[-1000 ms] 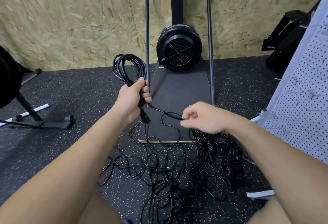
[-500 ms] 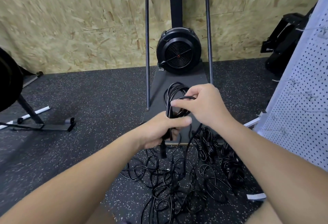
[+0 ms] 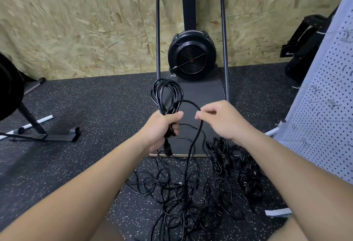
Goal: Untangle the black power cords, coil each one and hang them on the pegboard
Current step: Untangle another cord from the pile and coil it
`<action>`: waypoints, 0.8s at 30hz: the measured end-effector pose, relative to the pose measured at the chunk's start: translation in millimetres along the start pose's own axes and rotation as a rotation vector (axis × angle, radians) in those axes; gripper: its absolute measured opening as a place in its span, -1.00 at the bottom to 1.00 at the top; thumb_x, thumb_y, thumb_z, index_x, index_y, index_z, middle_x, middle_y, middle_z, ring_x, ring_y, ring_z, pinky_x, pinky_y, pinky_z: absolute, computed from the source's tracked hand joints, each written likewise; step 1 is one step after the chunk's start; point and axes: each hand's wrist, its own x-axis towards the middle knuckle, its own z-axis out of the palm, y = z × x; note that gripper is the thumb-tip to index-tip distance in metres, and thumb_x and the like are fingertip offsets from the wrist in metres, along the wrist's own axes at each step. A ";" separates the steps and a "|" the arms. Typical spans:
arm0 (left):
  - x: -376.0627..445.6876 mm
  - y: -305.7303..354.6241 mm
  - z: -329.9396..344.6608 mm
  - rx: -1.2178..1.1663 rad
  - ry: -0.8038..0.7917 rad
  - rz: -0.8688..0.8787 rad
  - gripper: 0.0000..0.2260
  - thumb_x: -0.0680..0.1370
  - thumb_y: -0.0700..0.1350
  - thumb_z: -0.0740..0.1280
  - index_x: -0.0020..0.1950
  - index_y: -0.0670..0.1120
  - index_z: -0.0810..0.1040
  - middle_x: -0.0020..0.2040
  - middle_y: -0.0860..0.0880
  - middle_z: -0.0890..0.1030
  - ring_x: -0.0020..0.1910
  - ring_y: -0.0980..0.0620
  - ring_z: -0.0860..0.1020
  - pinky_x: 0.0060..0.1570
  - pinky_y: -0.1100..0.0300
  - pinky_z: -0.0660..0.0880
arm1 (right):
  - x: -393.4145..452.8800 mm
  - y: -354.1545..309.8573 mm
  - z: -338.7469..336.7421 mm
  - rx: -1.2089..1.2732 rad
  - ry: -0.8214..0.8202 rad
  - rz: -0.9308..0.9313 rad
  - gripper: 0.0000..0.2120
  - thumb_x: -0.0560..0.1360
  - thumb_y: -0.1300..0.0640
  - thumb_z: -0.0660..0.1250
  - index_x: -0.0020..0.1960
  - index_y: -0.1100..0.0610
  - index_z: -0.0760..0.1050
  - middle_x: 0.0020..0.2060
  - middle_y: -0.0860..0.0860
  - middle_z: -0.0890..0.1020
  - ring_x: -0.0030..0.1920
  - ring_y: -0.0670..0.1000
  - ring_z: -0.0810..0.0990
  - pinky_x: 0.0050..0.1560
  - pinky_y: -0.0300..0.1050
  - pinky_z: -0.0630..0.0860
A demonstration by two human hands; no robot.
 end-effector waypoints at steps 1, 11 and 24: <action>-0.5 -0.8 -1.8 0.022 -0.022 -0.004 -0.82 0.66 -0.16 0.48 -0.05 -0.03 0.51 -0.20 -0.02 0.42 -0.31 0.05 0.38 -0.24 0.16 0.39 | 0.4 -5.1 -1.1 0.042 0.019 -0.037 -0.78 0.67 -0.03 0.44 -0.10 0.02 0.75 -0.33 0.13 0.65 -0.40 -0.04 0.55 -0.24 -0.12 0.48; -23.3 -2.8 22.1 0.238 -0.325 -0.018 -0.87 0.70 -0.08 0.46 0.00 -0.05 0.58 -0.09 -0.07 0.57 -0.12 -0.02 0.51 -0.12 0.09 0.52 | 3.4 -30.1 3.9 0.436 0.275 -0.078 -0.87 0.61 0.15 0.53 -0.06 0.22 0.71 -0.30 0.14 0.75 -0.29 0.21 0.77 -0.07 0.29 0.76; -17.7 -3.4 25.7 -0.041 -0.213 0.040 -0.89 0.77 -0.19 0.29 0.20 -0.23 0.55 -0.15 -0.07 0.48 -0.28 0.01 0.37 -0.17 0.07 0.53 | 10.3 -16.2 3.1 0.106 0.526 -0.233 -0.84 0.58 -0.05 0.55 0.10 -0.04 0.65 0.05 -0.11 0.66 -0.09 -0.11 0.68 0.05 -0.15 0.63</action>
